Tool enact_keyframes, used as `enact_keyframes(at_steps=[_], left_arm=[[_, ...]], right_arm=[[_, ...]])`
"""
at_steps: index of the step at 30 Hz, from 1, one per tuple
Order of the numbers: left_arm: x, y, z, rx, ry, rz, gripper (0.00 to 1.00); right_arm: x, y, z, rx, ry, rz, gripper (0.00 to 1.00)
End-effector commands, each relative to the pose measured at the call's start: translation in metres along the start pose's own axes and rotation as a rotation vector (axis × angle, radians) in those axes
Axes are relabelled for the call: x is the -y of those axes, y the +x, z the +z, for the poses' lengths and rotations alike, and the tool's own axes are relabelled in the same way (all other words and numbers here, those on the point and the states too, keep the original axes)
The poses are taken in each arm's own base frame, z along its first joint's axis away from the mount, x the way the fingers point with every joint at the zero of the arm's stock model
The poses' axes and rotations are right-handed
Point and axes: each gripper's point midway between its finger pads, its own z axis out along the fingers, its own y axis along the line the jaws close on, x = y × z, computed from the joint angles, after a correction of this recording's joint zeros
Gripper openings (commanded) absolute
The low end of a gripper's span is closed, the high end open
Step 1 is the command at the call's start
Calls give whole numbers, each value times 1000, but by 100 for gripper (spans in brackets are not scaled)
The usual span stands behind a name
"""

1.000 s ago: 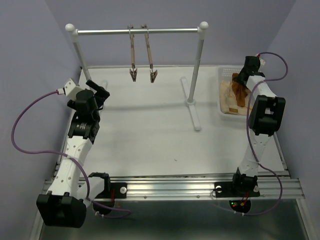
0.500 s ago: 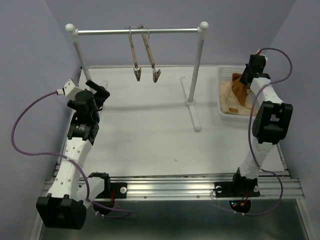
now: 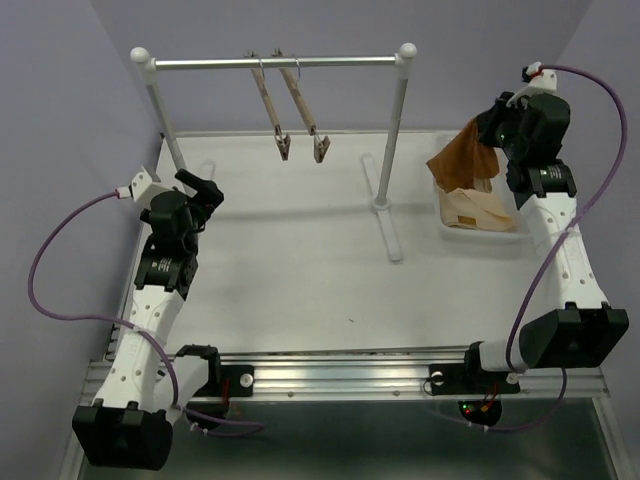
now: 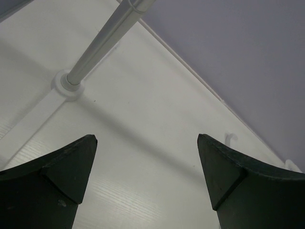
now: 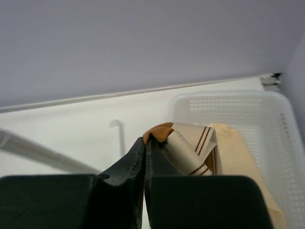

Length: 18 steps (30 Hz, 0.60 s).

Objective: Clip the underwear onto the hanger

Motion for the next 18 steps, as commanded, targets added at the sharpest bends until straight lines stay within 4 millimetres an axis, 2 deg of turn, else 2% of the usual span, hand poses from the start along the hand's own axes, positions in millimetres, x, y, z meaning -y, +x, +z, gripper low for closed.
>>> enact_keyframes(at_steps=[1,4,5,6,7,8,12,15,16,18], left_arm=[[5,-6,-10,17,41,-18,99],[4,-1,-11,6,47,-25,99],[4,-1,-12,6,51,-27,99],[2,2,-12,0,48,-27,99],[2,4,-12,-6,49,-24,99],[1,6,-12,-14,47,-23,99],[-2,14,-12,-41,45,-30,99],[-3,17,-12,-52,46,-35,99],[-5,21,-12,-63,40,-34,99],[-8,25,-13,-76,29,-43,99]], right_arm=[[-81,1,-36,-25,-313,18,1],[-116,-2,-65,-25,-460,21,1],[-131,9,-75,-55,-527,29,1],[-139,5,-85,-34,-566,36,1],[-145,10,-91,-44,-600,48,1],[-154,28,-97,-95,-658,75,1],[-176,57,-115,-193,-777,107,1],[-189,71,-119,-224,-789,108,1],[-203,78,-125,-242,-821,102,1],[-218,94,-125,-291,-852,126,1]])
